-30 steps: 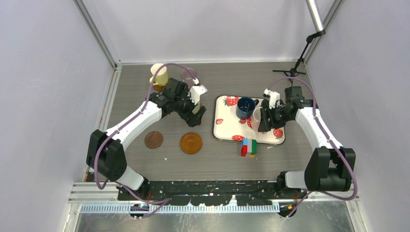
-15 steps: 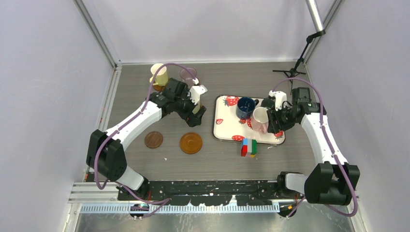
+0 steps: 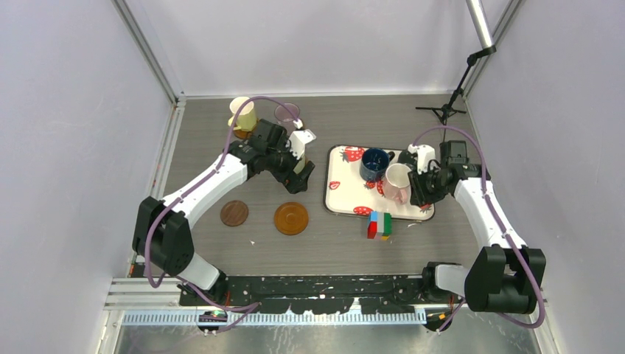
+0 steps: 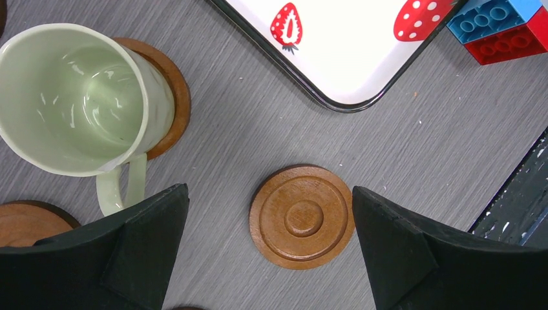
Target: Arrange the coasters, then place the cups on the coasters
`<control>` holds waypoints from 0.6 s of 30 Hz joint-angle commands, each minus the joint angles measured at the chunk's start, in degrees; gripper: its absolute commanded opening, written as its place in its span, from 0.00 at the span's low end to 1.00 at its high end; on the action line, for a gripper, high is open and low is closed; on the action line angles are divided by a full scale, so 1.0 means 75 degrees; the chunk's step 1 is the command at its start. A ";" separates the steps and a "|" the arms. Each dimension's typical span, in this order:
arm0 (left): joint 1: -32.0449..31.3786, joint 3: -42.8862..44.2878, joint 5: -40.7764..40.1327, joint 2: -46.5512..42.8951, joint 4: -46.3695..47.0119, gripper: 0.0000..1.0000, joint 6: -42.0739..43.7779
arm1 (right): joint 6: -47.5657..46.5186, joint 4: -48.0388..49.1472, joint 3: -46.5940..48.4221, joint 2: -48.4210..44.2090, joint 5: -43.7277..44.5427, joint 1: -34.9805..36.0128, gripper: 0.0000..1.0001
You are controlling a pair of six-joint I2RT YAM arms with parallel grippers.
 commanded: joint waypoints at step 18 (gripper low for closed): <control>-0.0011 0.0196 0.0392 0.0160 0.0427 1.00 -0.0473 | 0.1066 0.1074 0.0087 0.0145 -0.0465 0.1242 0.42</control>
